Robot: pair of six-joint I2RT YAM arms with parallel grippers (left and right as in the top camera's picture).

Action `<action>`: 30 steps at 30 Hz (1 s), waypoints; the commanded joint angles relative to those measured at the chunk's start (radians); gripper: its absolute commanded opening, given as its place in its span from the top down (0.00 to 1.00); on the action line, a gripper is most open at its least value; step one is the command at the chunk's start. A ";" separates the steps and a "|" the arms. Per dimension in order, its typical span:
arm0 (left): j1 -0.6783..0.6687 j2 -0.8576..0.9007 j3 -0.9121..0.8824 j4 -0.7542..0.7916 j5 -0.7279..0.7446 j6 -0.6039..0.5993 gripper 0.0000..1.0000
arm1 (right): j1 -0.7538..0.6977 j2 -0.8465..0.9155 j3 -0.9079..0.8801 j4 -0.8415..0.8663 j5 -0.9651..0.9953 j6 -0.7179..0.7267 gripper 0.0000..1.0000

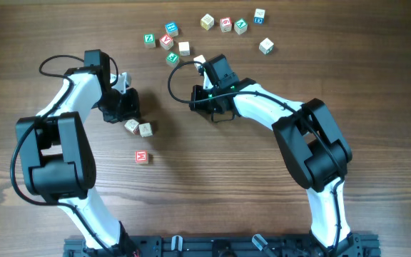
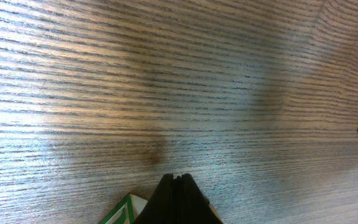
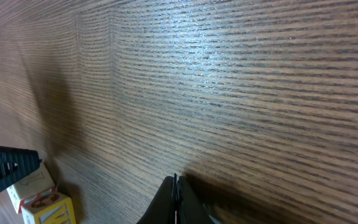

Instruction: Form a circle

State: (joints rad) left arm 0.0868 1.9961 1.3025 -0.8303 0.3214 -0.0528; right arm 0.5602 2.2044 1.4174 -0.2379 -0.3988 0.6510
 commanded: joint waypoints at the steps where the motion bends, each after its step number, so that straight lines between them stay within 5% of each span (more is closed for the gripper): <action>1: 0.000 0.011 0.013 0.006 -0.008 0.019 0.96 | 0.011 0.031 -0.023 -0.022 0.066 0.007 0.95; 30: 0.000 0.011 0.013 -0.028 0.059 -0.008 0.96 | 0.011 0.031 -0.023 -0.022 0.066 0.006 0.95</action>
State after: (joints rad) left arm 0.0868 1.9965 1.3025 -0.8570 0.3649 -0.0578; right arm 0.5602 2.2044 1.4174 -0.2382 -0.3988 0.6510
